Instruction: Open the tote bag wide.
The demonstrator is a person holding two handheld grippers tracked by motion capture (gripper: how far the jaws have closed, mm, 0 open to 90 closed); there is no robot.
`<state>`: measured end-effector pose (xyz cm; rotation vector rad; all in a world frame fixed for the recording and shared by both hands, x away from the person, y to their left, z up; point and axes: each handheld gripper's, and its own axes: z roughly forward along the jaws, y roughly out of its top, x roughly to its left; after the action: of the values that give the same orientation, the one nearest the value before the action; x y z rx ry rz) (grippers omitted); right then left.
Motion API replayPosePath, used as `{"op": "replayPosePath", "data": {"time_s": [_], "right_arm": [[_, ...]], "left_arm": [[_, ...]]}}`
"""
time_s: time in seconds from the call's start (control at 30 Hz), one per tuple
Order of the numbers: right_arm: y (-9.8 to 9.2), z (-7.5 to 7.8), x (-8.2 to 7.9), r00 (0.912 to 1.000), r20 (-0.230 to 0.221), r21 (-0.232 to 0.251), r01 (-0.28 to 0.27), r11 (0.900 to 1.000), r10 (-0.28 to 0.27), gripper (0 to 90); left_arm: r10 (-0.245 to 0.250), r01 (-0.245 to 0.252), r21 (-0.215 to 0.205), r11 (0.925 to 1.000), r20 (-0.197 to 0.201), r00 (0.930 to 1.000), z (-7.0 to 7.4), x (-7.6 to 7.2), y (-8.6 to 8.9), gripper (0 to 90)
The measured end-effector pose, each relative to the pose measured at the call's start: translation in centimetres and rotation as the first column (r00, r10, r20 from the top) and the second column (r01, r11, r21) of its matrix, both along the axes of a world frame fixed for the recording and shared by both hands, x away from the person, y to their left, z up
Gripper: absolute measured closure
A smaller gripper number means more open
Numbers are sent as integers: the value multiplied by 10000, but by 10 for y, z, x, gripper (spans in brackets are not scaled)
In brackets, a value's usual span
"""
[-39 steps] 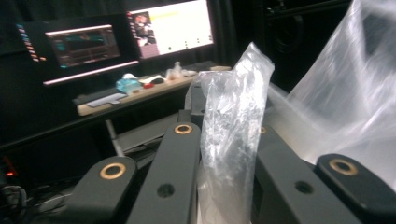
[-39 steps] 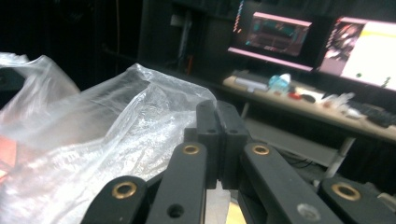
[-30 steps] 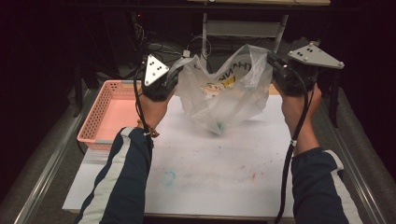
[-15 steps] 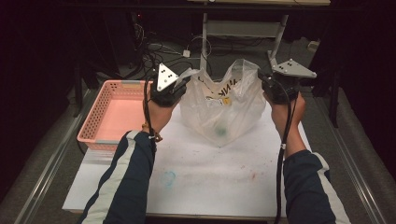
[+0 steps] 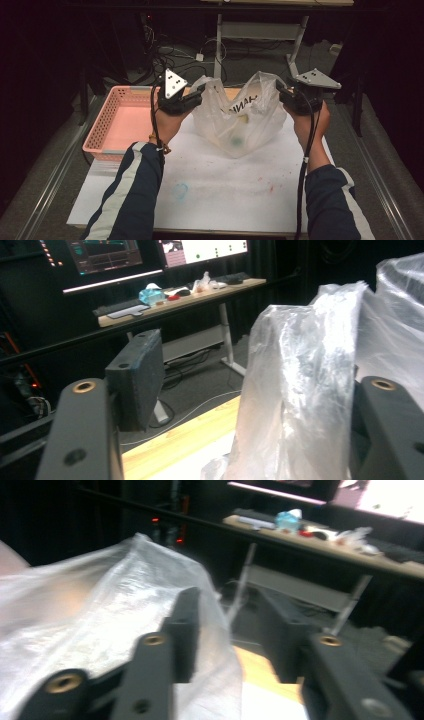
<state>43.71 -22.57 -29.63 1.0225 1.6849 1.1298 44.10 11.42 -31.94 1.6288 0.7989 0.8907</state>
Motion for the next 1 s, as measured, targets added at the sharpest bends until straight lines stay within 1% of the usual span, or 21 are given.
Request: {"op": "replayPosePath", "data": {"time_s": [0.03, 0.13, 0.23, 0.27, 0.3, 0.4, 0.47, 0.57, 0.63, 0.67, 0.73, 0.83, 0.9, 1.0], "right_arm": [[-1, 1, -2, 10000, 71, 47, -39, 10000, 38, 516], [-2, 3, -7, 9996, 220, 176, -154, 9997, 150, 423], [-6, 4, -13, 9990, 360, 514, -287, 9983, 268, 365], [-7, 4, -14, 9988, 402, 553, -294, 9980, 271, 334], [-8, 4, -15, 9985, 483, 574, -286, 9979, 259, 322], [-10, 5, -19, 9974, 603, 742, -427, 9963, 383, 308], [-10, 5, -22, 9974, 565, 738, -489, 9961, 448, 303], [-10, 7, -26, 9971, 568, 593, -543, 9968, 509, 308], [-10, 8, -28, 9972, 500, 462, -582, 9972, 559, 315], [-10, 9, -29, 9972, 483, 396, -583, 9975, 564, 321], [-11, 13, -32, 9975, 391, 200, -598, 9980, 589, 321], [-15, 18, -35, 9971, 441, 278, -633, 9976, 620, 318], [-16, 19, -36, 9966, 450, 346, -707, 9969, 691, 308], [-14, 18, -37, 9958, 380, 193, -841, 9963, 833, 292]], "left_arm": [[3, -3, -16, 10000, -1, 10000, 0, 0, 0, 305], [-50, 51, 88, 9999, -79, 10000, -1, -1, 1, 289], [-202, 204, 190, 9996, -125, 9997, -2, -2, 2, 260], [-178, 181, 265, 9995, -110, 9998, -2, -2, 2, 247], [-221, 227, 252, 9994, -218, 9995, -2, -3, 1, 245], [-262, 268, 356, 9990, -188, 9995, -1, -6, 2, 226], [-350, 353, 291, 9990, -109, 9993, 2, -7, 4, 226], [-440, 439, 305, 9986, 24, 9990, 7, -11, 8, 225], [-304, 301, 378, 9988, 98, 9995, 11, -13, 11, 226], [-341, 337, 397, 9986, 107, 9994, 12, -14, 12, 226], [-345, 335, 565, 9978, 167, 9993, 15, -18, 13, 226], [-303, 285, 801, 9964, 222, 9993, 16, -19, 15, 229], [-295, 285, 755, 9967, 120, 9995, 17, -19, 17, 230], [-331, 326, 753, 9966, 56, 9994, 17, -18, 19, 230]]}}
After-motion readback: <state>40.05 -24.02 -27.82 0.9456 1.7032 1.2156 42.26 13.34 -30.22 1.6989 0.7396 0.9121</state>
